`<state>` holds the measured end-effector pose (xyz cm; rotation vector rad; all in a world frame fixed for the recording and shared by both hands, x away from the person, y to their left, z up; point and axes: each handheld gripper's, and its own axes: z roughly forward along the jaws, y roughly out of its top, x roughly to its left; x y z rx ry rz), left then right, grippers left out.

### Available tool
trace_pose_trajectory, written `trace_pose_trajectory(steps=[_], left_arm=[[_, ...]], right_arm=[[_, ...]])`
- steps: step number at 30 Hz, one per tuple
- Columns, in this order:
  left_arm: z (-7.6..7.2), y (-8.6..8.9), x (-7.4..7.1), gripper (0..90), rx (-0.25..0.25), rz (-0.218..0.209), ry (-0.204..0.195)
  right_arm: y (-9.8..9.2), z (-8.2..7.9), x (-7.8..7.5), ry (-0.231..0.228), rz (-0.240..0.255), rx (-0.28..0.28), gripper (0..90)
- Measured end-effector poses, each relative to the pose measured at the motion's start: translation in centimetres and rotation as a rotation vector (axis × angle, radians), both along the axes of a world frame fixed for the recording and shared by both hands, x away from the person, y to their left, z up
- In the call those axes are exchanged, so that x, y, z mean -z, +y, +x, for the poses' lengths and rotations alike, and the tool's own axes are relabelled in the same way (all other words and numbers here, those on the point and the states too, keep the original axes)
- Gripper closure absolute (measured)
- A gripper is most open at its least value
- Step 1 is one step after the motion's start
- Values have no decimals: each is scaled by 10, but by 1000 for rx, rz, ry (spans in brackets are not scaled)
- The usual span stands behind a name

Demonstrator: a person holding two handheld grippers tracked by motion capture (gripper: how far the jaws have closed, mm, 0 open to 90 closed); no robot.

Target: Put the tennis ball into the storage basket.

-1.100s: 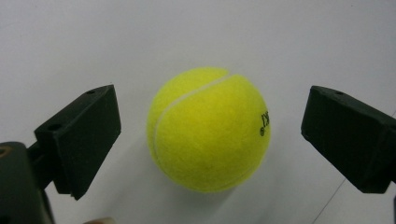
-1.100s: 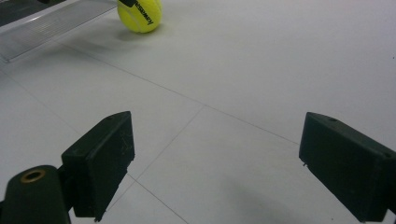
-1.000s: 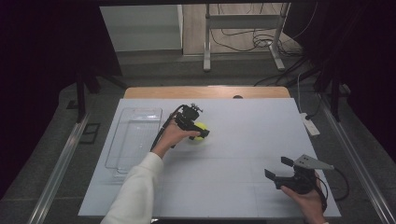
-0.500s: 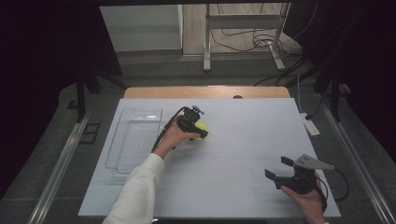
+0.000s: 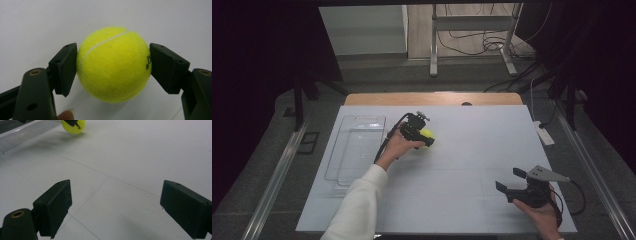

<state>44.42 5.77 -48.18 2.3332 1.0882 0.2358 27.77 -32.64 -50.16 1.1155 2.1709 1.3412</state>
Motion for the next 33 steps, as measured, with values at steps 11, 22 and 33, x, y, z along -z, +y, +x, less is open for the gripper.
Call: trace_pose_trajectory(steps=[11,22,33], left_arm=[[-9,8,-15,272,4,-43,-24],[-19,13,-24,272,12,-84,-61],[-32,16,-34,272,29,-113,-102]], right_arm=[[0,0,0,1,-1,1,107],[1,0,0,1,-2,1,107],[1,0,0,2,-4,3,107]])
